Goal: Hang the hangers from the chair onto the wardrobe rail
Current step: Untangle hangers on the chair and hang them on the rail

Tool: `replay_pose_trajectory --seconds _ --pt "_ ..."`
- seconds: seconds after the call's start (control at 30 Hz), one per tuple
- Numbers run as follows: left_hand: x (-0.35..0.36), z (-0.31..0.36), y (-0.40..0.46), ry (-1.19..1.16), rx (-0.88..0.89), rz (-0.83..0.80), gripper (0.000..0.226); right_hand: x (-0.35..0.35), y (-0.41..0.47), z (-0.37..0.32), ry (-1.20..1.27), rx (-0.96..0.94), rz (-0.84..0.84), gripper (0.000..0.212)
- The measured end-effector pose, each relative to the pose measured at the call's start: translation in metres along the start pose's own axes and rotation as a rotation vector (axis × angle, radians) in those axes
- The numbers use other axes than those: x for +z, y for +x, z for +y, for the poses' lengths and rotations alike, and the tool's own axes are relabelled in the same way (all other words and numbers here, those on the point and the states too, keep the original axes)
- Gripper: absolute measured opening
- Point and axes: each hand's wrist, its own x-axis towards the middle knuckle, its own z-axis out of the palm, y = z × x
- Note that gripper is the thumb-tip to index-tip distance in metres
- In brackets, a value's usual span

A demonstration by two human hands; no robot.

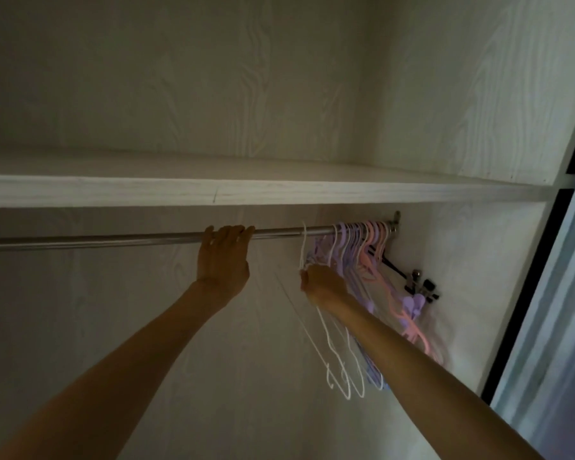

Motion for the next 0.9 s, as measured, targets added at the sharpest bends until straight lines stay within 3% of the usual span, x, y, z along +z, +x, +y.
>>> replay_pose_trajectory --seconds 0.13,0.3,0.37,0.5,0.67,0.9 --pt "0.007 0.001 -0.006 -0.017 -0.012 0.020 0.069 0.001 0.001 0.005 0.009 -0.009 -0.008 0.044" --pt "0.012 0.001 -0.008 -0.024 -0.019 0.021 0.072 -0.025 0.006 0.004 0.079 -0.268 0.498 0.045" --pt "0.012 0.002 -0.008 -0.008 -0.025 -0.005 0.073 -0.029 0.016 0.000 -0.032 -0.372 0.498 0.047" --pt "0.007 0.004 -0.004 0.002 -0.047 -0.106 0.075 -0.033 0.025 0.000 -0.277 -0.394 0.558 0.042" --pt "0.006 0.008 -0.002 0.039 -0.080 -0.146 0.076 -0.045 0.030 0.027 -0.355 -0.394 0.556 0.045" --pt "0.006 0.014 -0.005 0.119 -0.102 -0.216 0.078 -0.048 0.026 0.064 -0.381 -0.291 0.413 0.064"
